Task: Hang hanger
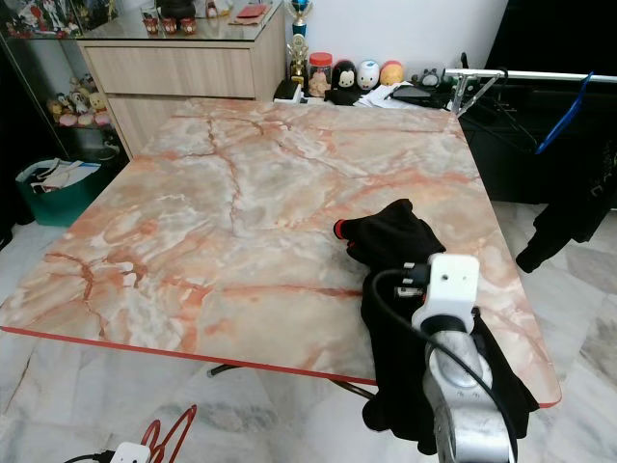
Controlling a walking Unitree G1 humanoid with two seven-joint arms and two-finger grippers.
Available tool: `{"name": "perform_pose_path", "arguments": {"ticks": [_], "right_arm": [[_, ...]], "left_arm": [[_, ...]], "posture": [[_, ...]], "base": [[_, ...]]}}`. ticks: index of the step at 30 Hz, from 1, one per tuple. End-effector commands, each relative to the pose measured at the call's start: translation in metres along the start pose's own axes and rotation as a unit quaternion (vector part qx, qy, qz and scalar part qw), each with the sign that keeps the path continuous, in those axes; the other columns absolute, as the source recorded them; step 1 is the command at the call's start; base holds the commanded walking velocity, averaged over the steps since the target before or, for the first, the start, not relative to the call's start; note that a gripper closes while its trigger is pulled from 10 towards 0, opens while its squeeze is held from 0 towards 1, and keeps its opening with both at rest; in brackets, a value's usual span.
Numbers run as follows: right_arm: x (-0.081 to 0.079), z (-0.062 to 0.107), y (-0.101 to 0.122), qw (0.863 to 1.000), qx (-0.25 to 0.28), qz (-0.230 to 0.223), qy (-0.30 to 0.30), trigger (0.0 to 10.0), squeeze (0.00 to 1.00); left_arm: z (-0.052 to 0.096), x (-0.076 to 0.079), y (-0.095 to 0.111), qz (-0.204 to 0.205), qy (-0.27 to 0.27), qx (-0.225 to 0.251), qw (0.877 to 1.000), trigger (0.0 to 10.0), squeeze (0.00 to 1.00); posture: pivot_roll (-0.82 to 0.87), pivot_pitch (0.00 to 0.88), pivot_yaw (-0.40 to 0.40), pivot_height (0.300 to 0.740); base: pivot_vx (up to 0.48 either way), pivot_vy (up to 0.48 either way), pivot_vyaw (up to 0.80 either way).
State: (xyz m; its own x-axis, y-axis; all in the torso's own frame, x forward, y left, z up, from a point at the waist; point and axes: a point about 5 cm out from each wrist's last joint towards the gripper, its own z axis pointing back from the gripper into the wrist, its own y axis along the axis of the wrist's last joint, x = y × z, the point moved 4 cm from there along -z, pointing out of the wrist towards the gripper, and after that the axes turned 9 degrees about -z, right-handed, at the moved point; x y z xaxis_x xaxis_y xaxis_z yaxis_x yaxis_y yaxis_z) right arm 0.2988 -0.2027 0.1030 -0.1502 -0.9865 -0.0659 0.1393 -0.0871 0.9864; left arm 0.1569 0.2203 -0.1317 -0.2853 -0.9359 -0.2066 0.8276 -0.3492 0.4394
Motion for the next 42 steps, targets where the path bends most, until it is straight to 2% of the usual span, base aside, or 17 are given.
{"name": "perform_pose_path", "arguments": {"ticks": [1,8,11,17,18,19,20,22,32,33,34,38,39,40,41,42], "right_arm": [[0.000,0.003,0.006,1.000,0.006,-0.001,-0.003,10.0,1.00],[0.000,0.007,0.003,1.000,0.004,-0.003,-0.004,10.0,1.00],[-0.001,0.007,0.002,1.000,0.002,0.001,-0.006,10.0,1.00],[-0.003,0.008,0.000,1.000,-0.002,0.012,-0.003,10.0,1.00],[-0.004,0.008,0.000,1.000,-0.004,0.015,-0.001,10.0,0.21],[-0.004,0.008,-0.002,1.000,-0.006,0.023,0.000,10.0,0.21],[-0.005,0.008,-0.002,0.999,-0.007,0.031,0.001,10.0,0.00],[-0.005,0.008,-0.002,0.999,-0.003,0.050,0.005,10.0,0.00],[-0.003,0.009,-0.012,0.999,-0.025,0.041,-0.007,10.0,0.00],[-0.002,0.009,-0.013,0.999,-0.029,0.042,-0.011,10.0,0.97],[0.001,0.009,-0.013,0.999,-0.026,0.037,-0.017,10.0,1.00],[0.001,0.009,-0.012,0.999,-0.024,0.043,-0.019,10.0,1.00],[0.001,0.008,-0.013,0.998,-0.025,0.047,-0.017,10.0,0.87],[0.001,0.008,-0.013,0.998,-0.025,0.051,-0.017,10.0,0.14],[0.001,0.008,-0.013,0.998,-0.026,0.052,-0.017,10.0,0.00],[0.001,0.008,-0.013,0.998,-0.025,0.051,-0.017,10.0,0.00]], "left_arm": [[0.001,0.011,-0.010,-0.002,-0.018,-0.015,1.000,10.0,0.00],[0.006,-0.002,-0.024,0.002,-0.008,-0.025,1.000,10.0,0.00],[0.003,0.012,-0.017,0.000,-0.015,-0.019,1.000,10.0,0.00],[0.001,0.019,-0.010,-0.002,-0.018,-0.016,1.000,10.0,0.00],[0.001,0.018,-0.009,-0.002,-0.018,-0.015,1.000,10.0,0.00],[0.001,0.016,-0.009,-0.002,-0.017,-0.015,1.000,10.0,0.00],[0.000,0.015,-0.008,-0.002,-0.017,-0.015,1.000,10.0,0.00],[0.000,0.015,-0.006,-0.003,-0.017,-0.013,1.000,10.0,0.00],[-0.001,0.010,-0.002,0.000,-0.015,-0.007,1.000,10.0,0.00],[0.000,0.009,-0.003,0.000,-0.014,-0.008,1.000,10.0,0.00],[0.001,0.005,-0.007,0.001,-0.012,-0.010,1.000,10.0,0.00],[0.004,-0.003,-0.015,0.002,-0.009,-0.015,1.000,10.0,0.00],[0.005,-0.006,-0.018,0.002,-0.008,-0.017,1.000,10.0,0.00],[0.005,-0.007,-0.020,0.002,-0.007,-0.017,1.000,10.0,0.00],[0.006,-0.009,-0.021,0.002,-0.006,-0.018,1.000,10.0,0.00],[0.006,-0.009,-0.022,0.002,-0.006,-0.019,1.000,10.0,0.00]], "posture": [[-0.11,0.000,-0.017,0.727],[-0.11,0.000,-0.017,0.727],[-0.10,0.000,-0.017,0.727],[-0.10,0.000,-0.018,0.727],[-0.11,0.000,-0.018,0.727],[-0.11,0.000,-0.018,0.727],[-0.11,0.000,-0.019,0.727],[-0.11,0.000,-0.019,0.727],[-0.10,0.000,-0.020,0.727],[-0.10,0.000,-0.020,0.727],[-0.10,0.000,-0.020,0.727],[-0.10,0.000,-0.020,0.727],[-0.10,0.000,-0.020,0.727],[-0.10,0.000,-0.020,0.727],[-0.10,0.000,-0.020,0.727],[-0.10,0.000,-0.020,0.727]], "base": [[0.000,0.000,0.00],[0.000,0.000,0.00],[0.000,0.000,0.00],[0.000,0.000,0.00],[0.000,0.000,0.00],[0.000,0.000,0.00],[0.000,0.000,0.00],[0.000,0.000,0.00],[-0.074,0.000,0.00],[-0.244,0.000,0.00],[-0.247,0.000,0.00],[-0.248,0.000,0.00],[-0.251,0.000,0.00],[-0.251,0.000,0.00],[-0.247,0.000,0.00],[-0.251,0.000,0.00]]}}
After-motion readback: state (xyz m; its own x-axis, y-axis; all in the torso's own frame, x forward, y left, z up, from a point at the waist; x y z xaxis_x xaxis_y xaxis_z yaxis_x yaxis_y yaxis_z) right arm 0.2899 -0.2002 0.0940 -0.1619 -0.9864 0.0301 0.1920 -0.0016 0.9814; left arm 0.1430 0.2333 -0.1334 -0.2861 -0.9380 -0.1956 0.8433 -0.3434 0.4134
